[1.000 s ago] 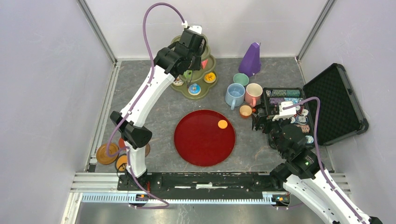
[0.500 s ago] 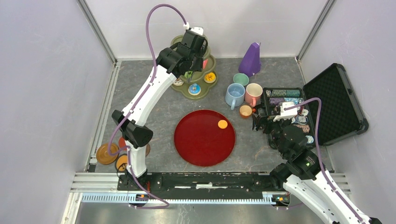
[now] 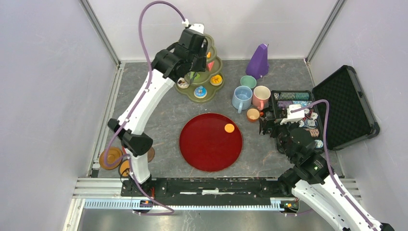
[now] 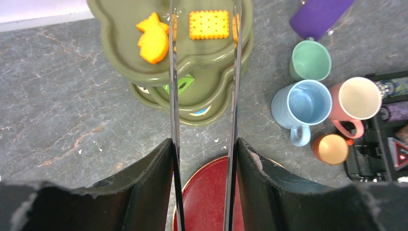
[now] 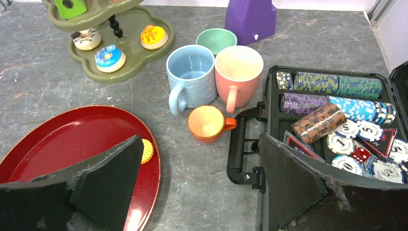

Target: Serve the afternoon tea

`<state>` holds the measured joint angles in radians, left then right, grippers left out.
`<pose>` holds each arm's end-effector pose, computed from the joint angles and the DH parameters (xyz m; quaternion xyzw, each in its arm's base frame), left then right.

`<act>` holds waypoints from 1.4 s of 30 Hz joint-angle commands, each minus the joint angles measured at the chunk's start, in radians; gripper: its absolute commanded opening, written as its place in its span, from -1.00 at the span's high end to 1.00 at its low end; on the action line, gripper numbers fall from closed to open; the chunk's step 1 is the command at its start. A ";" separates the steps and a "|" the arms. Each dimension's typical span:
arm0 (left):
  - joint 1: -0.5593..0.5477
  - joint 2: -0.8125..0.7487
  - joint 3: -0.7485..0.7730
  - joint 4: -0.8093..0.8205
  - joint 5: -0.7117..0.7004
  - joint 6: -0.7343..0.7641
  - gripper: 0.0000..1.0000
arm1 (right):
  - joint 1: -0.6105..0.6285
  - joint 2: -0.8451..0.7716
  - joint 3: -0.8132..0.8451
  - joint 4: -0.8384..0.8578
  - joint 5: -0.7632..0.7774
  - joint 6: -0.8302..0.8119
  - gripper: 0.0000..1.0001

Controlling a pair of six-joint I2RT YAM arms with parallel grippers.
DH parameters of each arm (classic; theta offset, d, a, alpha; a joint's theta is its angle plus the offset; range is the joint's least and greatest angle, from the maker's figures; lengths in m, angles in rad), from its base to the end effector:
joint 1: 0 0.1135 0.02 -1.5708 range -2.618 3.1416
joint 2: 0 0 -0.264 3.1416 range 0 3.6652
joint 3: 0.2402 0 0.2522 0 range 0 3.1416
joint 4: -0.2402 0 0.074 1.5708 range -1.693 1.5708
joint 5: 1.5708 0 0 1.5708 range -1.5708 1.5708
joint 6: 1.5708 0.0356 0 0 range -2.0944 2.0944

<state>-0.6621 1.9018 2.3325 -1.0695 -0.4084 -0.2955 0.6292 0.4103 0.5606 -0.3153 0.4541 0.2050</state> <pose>0.3155 -0.2280 0.4564 0.0699 0.8768 -0.0419 0.4740 0.1027 0.0555 0.2974 -0.0142 0.7574 0.0981 0.6454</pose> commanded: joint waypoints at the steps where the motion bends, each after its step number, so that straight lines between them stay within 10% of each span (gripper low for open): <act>1: 0.007 -0.160 -0.014 0.023 0.029 0.051 -0.11 | 0.003 0.013 0.030 0.036 -0.004 0.010 -0.96; 20: -0.122 -0.846 -1.148 0.282 0.418 -0.096 -0.08 | 0.003 0.070 0.010 0.095 -0.038 0.001 -0.96; 28: -0.482 -0.717 -1.282 0.410 0.133 -0.114 -0.08 | 0.003 0.063 0.005 0.090 -0.042 0.021 -0.96; 42: -0.512 -0.488 -1.272 0.532 0.100 -0.025 -0.21 | 0.002 0.030 0.004 0.048 -0.021 0.033 -0.96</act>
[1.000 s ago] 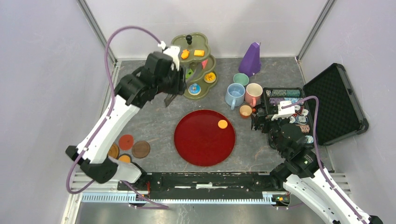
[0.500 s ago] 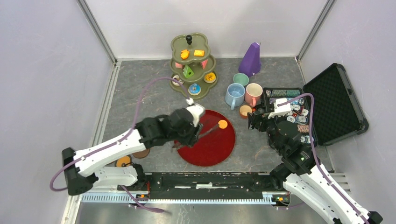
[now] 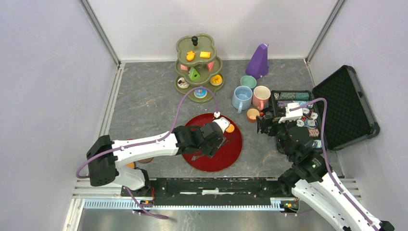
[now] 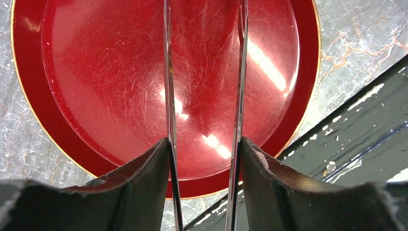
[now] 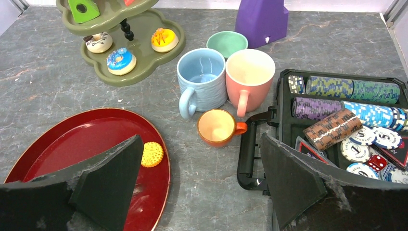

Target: Serve the afternoon tea

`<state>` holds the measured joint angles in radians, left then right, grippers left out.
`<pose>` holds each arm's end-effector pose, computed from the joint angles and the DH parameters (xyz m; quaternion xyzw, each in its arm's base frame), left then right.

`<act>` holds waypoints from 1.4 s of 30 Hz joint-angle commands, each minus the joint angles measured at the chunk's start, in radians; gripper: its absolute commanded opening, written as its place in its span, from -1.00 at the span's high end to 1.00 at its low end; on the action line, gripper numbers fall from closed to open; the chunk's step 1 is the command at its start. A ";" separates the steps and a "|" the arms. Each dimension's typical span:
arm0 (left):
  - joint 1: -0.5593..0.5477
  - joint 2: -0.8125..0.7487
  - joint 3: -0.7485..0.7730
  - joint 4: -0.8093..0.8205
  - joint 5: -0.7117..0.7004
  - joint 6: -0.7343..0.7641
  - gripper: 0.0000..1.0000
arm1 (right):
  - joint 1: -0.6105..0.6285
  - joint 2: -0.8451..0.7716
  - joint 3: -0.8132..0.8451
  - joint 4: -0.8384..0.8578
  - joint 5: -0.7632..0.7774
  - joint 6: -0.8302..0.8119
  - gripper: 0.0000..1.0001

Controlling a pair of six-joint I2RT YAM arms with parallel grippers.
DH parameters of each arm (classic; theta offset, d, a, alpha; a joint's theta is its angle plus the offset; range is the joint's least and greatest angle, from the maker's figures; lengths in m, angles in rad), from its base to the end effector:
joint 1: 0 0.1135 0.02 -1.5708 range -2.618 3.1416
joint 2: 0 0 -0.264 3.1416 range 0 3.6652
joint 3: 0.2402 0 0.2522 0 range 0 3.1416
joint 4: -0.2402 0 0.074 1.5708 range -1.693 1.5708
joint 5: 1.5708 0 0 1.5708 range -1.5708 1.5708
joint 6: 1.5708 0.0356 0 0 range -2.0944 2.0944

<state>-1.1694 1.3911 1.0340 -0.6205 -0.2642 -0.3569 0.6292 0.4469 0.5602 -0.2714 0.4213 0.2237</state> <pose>0.1195 -0.2577 0.2540 0.3393 0.8861 -0.1092 0.2964 0.1086 0.0610 0.2981 -0.0169 0.7560 0.1177 0.6437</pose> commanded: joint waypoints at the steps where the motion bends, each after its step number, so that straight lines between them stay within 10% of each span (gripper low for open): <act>1: -0.004 0.035 0.031 0.082 -0.052 0.038 -0.21 | 0.002 -0.006 0.001 0.005 0.012 0.015 -0.96; 25: 0.037 0.227 0.166 0.047 -0.047 0.046 0.07 | 0.003 0.001 0.010 0.007 0.010 0.001 -0.96; 42: 0.082 -0.071 0.195 -0.135 -0.138 0.029 0.41 | 0.003 0.015 0.007 0.025 0.010 0.000 -0.96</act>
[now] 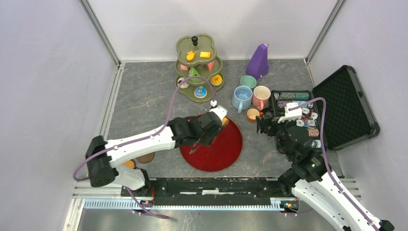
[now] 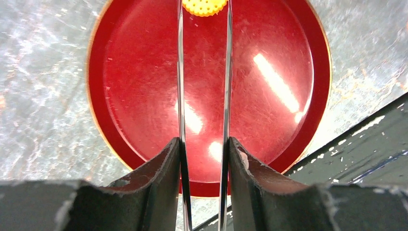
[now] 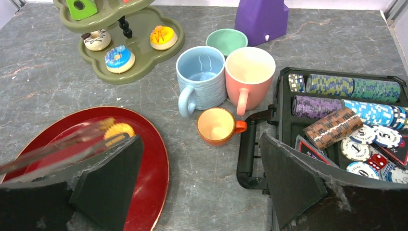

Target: Serve the afternoon tea

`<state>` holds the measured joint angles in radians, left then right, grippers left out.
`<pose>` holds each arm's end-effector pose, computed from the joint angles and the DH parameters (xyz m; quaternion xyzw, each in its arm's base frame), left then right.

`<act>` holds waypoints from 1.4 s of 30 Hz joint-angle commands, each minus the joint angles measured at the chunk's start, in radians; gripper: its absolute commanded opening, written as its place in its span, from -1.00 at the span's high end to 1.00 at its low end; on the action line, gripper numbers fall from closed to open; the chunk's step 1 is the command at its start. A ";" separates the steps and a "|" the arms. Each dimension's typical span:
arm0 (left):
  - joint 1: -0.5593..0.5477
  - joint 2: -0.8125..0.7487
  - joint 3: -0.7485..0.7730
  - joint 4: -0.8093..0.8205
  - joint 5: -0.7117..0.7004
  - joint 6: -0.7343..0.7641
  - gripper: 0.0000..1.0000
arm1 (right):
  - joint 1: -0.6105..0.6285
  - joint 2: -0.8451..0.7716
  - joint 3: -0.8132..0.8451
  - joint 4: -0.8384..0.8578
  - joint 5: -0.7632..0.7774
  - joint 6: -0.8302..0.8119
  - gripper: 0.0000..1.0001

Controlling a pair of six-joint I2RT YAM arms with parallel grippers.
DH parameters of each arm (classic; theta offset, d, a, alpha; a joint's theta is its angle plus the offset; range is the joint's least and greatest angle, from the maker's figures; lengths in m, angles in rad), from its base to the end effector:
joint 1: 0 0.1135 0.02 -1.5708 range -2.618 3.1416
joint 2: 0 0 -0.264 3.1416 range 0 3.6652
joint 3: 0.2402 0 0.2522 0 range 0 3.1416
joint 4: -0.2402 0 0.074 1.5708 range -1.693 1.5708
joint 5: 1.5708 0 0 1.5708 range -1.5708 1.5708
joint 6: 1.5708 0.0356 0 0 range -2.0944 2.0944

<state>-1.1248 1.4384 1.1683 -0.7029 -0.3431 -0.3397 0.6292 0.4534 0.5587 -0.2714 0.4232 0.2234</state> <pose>0.1392 -0.2635 0.2788 0.3138 0.8892 -0.0727 0.3248 0.1096 0.0617 0.2969 -0.0175 0.7583 0.1152 0.6414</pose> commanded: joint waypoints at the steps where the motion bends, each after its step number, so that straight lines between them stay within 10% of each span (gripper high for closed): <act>1: 0.058 -0.150 0.067 -0.065 -0.059 0.012 0.40 | 0.003 0.011 0.007 0.027 0.007 0.002 -0.96; 11: 0.365 -0.340 0.238 -0.075 -0.075 0.146 0.24 | 0.003 0.056 0.007 0.075 0.001 -0.011 -0.96; 22: 0.643 -0.049 0.573 0.047 0.027 0.180 0.27 | 0.003 0.060 0.036 0.058 0.018 -0.017 -0.96; 42: 0.717 0.319 0.852 0.016 0.092 0.197 0.23 | 0.003 0.031 0.046 0.025 0.052 -0.024 -0.96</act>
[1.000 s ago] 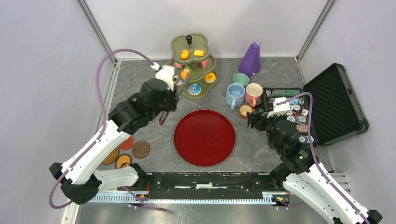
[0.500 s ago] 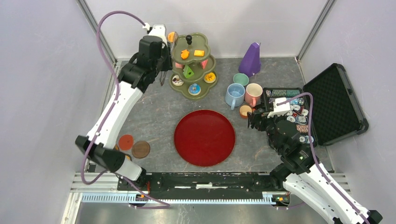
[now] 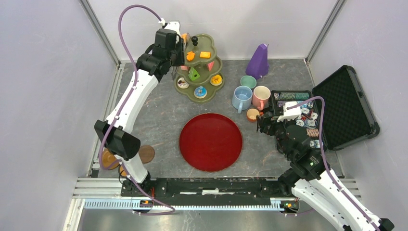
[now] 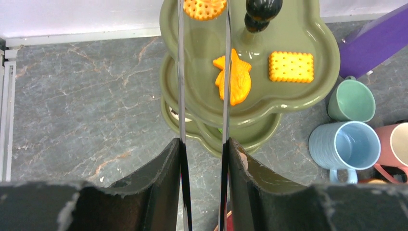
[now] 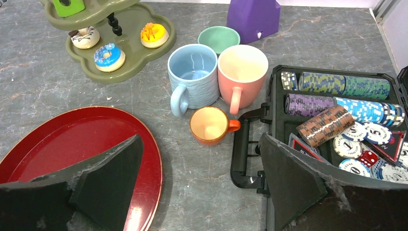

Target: Serve the afternoon tea

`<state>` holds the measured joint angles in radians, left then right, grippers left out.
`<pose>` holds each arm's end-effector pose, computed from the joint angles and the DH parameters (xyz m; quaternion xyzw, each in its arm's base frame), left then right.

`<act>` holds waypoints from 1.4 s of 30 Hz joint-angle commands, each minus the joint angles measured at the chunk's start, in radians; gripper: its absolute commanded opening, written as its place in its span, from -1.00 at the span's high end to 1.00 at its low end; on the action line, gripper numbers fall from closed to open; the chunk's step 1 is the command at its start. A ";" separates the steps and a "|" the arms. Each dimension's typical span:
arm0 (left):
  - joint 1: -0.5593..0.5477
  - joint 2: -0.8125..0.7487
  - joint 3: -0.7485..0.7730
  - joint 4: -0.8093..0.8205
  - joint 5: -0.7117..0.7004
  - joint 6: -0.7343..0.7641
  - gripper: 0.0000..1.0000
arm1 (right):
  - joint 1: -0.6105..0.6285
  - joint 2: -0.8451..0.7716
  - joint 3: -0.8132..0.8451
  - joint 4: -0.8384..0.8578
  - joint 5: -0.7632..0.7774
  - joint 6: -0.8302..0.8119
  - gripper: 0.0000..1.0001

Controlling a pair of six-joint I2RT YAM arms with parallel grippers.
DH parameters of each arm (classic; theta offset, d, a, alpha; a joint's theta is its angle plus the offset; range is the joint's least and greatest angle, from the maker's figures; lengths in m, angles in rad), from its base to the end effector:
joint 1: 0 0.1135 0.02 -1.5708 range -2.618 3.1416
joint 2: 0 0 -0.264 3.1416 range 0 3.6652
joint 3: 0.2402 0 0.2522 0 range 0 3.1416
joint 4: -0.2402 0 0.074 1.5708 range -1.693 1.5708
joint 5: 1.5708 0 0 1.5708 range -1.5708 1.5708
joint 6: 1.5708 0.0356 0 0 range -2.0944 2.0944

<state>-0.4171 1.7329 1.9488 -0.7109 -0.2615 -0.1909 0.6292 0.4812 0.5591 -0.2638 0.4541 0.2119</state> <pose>0.3552 -0.1473 0.4336 0.0297 0.8536 -0.0452 0.5182 0.1140 0.0637 0.2950 -0.0147 0.7634 0.0958 0.6386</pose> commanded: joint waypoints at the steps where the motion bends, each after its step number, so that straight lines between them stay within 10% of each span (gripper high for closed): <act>1: 0.011 0.031 0.081 0.018 0.012 0.048 0.22 | 0.003 0.005 0.047 0.017 0.021 -0.014 -0.96; 32: 0.013 -0.077 0.139 -0.044 -0.028 0.061 -0.08 | 0.003 0.032 0.058 0.034 -0.008 -0.006 -0.96; 42: 0.011 -0.421 -0.247 -0.036 0.138 0.005 -0.12 | 0.002 0.048 0.050 0.053 -0.012 -0.014 -0.96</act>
<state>-0.4099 1.4479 1.8481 -0.7696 -0.2241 -0.1623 0.6292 0.5198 0.5724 -0.2584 0.4458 0.2115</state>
